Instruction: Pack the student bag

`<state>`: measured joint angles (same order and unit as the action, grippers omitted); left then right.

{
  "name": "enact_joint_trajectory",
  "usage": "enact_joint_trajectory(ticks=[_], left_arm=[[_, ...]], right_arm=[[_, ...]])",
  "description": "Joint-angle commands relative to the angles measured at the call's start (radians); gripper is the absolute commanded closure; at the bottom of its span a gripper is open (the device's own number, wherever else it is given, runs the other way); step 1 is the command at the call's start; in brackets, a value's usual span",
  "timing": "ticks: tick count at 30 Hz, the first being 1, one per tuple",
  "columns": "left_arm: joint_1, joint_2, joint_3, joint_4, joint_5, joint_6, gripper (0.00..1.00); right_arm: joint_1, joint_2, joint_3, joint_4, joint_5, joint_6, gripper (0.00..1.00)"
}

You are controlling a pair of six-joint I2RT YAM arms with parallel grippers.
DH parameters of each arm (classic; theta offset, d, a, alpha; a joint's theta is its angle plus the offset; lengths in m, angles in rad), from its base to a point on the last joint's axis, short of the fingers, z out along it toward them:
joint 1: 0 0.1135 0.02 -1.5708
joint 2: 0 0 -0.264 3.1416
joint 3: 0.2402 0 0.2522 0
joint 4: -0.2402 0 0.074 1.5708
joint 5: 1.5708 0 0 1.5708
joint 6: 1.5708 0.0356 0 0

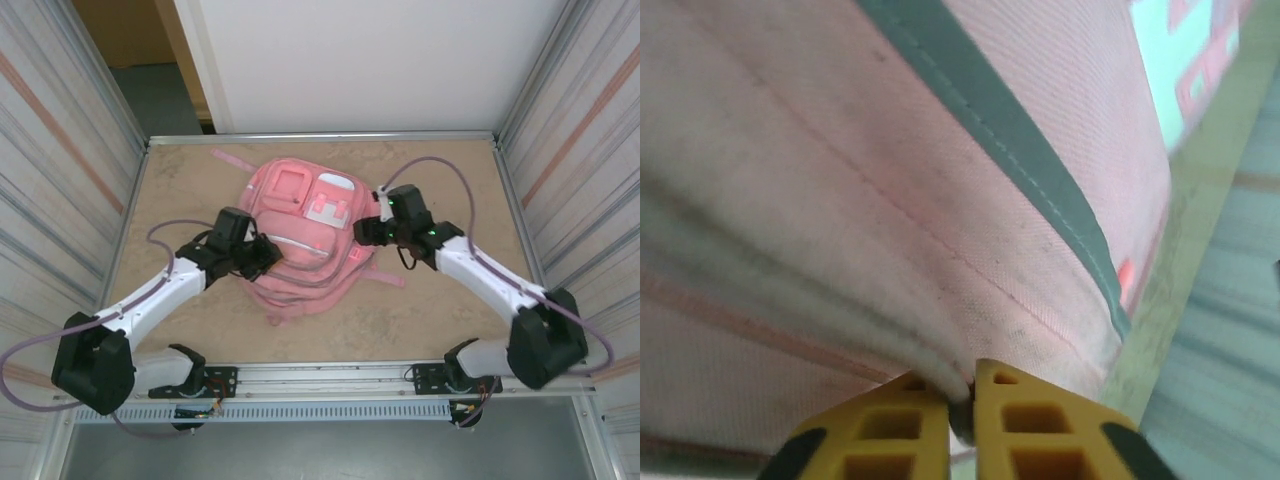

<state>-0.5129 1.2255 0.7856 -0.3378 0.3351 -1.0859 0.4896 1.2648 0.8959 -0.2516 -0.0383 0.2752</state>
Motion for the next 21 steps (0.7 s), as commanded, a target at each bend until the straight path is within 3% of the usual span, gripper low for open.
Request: enact_joint_trajectory(ticks=[1,2,3,7,8,9,10,13,15,19,21], left_arm=[[-0.040,0.030,0.094,0.065,0.060,-0.015,0.64],[-0.042,0.034,0.120,0.045,0.071,0.009,0.62],[-0.055,0.031,0.157,0.004,0.039,0.066,0.61],[-0.143,-0.059,0.288,-0.215,-0.295,0.345,0.53],[-0.155,-0.089,0.290,-0.240,-0.362,0.409,0.44],[-0.158,-0.129,0.280,-0.258,-0.453,0.465,0.11],[-0.157,-0.163,0.262,-0.278,-0.559,0.507,0.01],[-0.149,-0.262,0.128,-0.204,-0.863,0.636,0.01],[-0.119,-0.320,-0.032,-0.043,-0.982,0.790,0.01],[-0.026,-0.418,-0.328,0.358,-0.998,1.094,0.01],[0.072,-0.426,-0.428,0.509,-0.864,1.180,0.01]], right_arm=[[-0.061,-0.179,-0.104,0.043,0.119,0.064,0.12],[-0.079,-0.229,-0.137,0.062,0.147,0.068,0.01],[-0.095,-0.307,-0.174,0.081,0.186,0.075,0.01],[-0.135,-0.573,-0.321,0.164,0.322,0.066,0.01],[-0.139,-0.622,-0.341,0.167,0.364,0.058,0.01],[-0.142,-0.669,-0.365,0.168,0.419,0.044,0.01],[-0.149,-0.710,-0.385,0.169,0.462,0.030,0.01],[-0.167,-0.794,-0.499,0.254,0.456,-0.129,0.01],[-0.177,-0.819,-0.596,0.344,0.439,-0.197,0.01],[-0.240,-0.731,-0.697,0.469,0.407,-0.178,0.01],[-0.270,-0.629,-0.741,0.598,0.393,-0.155,0.01]])
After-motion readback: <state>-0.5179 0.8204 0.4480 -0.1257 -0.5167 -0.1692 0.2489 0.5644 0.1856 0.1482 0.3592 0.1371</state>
